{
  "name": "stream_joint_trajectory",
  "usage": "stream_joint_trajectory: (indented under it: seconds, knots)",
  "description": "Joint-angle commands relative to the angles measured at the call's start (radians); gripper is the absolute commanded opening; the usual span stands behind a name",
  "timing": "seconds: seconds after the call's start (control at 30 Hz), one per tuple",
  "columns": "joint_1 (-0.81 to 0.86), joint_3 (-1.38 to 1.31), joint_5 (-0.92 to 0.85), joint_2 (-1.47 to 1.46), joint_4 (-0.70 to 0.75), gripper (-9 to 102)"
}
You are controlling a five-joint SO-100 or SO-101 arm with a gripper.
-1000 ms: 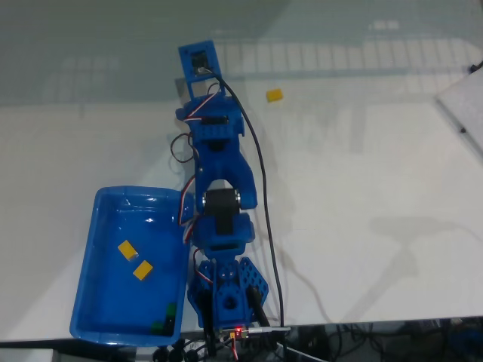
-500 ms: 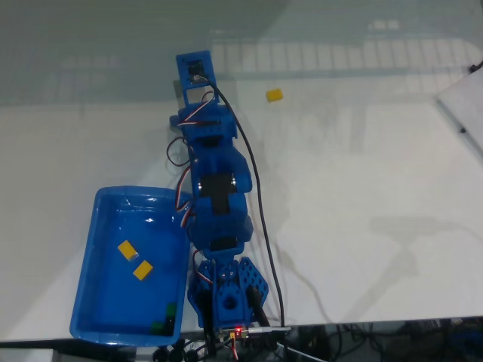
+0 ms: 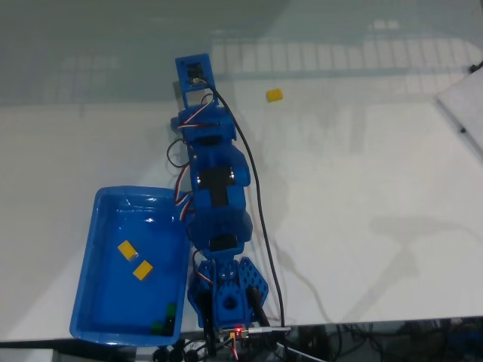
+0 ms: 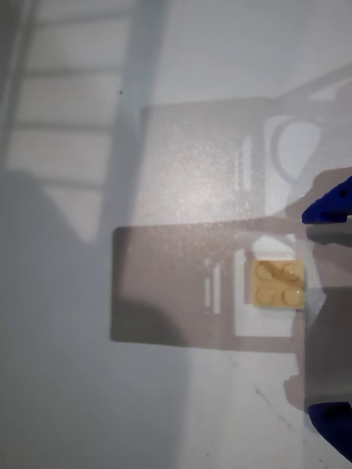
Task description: Pick up all the lego then put into the bin
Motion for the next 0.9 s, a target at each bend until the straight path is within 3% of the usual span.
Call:
stream_joint_trajectory:
  seconds: [0.0,0.87]
  knots:
    - [-0.002,-0.014,-0.011,0.000,-0.025,32]
    - [0.017,-0.038,-0.052,-0.100,-0.117,14]
